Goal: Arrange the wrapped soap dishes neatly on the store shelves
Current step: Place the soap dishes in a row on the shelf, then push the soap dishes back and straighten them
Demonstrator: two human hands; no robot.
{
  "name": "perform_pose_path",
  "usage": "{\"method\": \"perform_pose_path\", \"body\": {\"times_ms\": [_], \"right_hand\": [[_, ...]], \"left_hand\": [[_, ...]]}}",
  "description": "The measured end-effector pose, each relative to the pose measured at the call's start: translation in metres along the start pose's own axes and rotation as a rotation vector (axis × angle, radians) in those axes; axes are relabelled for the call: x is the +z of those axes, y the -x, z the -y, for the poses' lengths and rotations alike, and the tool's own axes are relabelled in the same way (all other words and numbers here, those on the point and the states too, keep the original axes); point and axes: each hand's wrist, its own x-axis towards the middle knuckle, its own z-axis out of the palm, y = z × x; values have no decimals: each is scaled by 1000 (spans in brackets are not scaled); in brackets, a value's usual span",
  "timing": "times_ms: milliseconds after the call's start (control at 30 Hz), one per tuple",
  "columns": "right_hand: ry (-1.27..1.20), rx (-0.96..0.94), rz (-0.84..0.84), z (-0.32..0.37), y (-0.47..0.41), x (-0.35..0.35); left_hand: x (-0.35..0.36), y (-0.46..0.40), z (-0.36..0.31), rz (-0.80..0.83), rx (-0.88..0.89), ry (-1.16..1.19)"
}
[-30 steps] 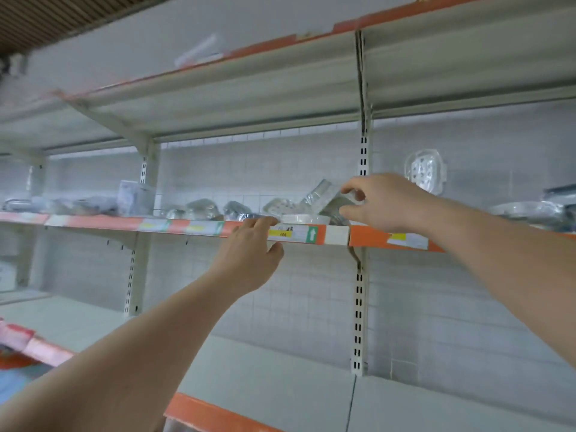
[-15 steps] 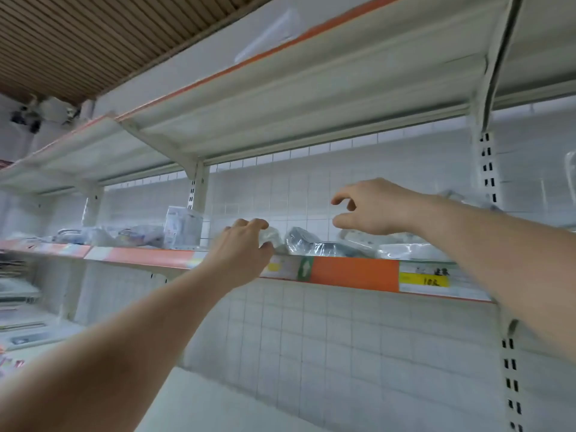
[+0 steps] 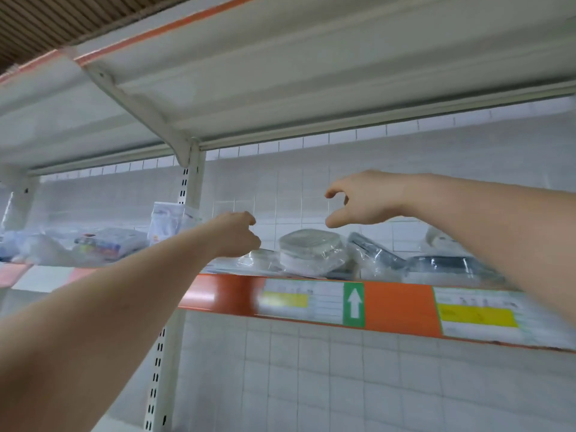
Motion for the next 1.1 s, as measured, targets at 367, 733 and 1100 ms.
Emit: {"method": "perform_pose_path", "body": {"times_ms": [367, 733, 1100], "right_hand": [[31, 156, 226, 28, -77, 68], [-102, 250, 294, 9, -95, 82], [-14, 246, 34, 6, -84, 56]], "left_hand": [[22, -84, 44, 293, 143, -179], [46, -127, 18, 435, 201, -236], [60, -134, 29, 357, 304, -246]]}}
